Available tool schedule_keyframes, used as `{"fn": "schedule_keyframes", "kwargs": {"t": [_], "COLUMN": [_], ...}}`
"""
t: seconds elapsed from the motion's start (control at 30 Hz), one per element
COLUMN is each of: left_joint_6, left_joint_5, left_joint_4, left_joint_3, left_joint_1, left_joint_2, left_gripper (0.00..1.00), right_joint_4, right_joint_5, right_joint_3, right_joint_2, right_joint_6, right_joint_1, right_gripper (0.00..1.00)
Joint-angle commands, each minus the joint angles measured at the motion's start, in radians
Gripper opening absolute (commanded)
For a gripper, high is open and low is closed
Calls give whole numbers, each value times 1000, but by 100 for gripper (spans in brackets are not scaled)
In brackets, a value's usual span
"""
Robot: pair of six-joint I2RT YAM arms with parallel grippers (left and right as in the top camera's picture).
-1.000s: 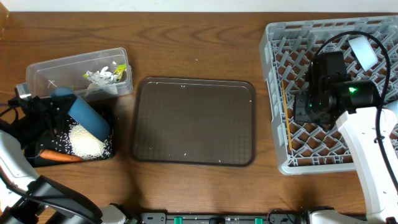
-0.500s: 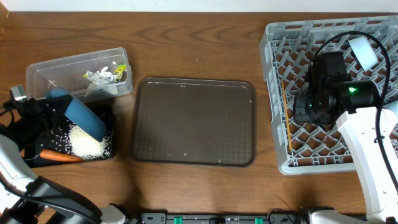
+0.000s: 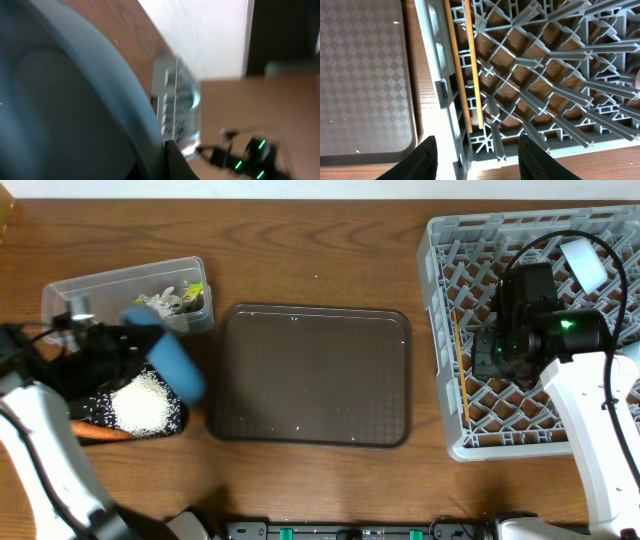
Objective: Sort waste into correct bins and load items into the dishwasher rack
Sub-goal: 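Carry the emptied blue plate right and set it on the brown tray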
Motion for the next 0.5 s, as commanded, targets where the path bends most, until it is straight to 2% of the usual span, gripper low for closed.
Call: {"fn": "schedule_keyframes", "kwargs": {"t": [0.0, 0.2, 0.3, 0.47], "left_joint_6": [15, -19, -91, -203], "left_joint_5": [-124, -364, -470, -623], "left_joint_4": [-6, 12, 82, 209], "left_joint_3": [-2, -2, -2, -2], "left_joint_1": [-144, -481, -662, -880], "left_joint_2": [-86, -91, -48, 51], "left_gripper": [6, 6, 6, 6], "right_joint_4": [-2, -3, -3, -5], "right_joint_5": [10, -9, -9, -9], "right_joint_3": [3, 3, 3, 3], "right_joint_2": [2, 2, 2, 2], "right_joint_6": [5, 12, 12, 11], "right_joint_1": [-11, -11, -11, -11], "right_gripper": [47, 46, 47, 47]}}
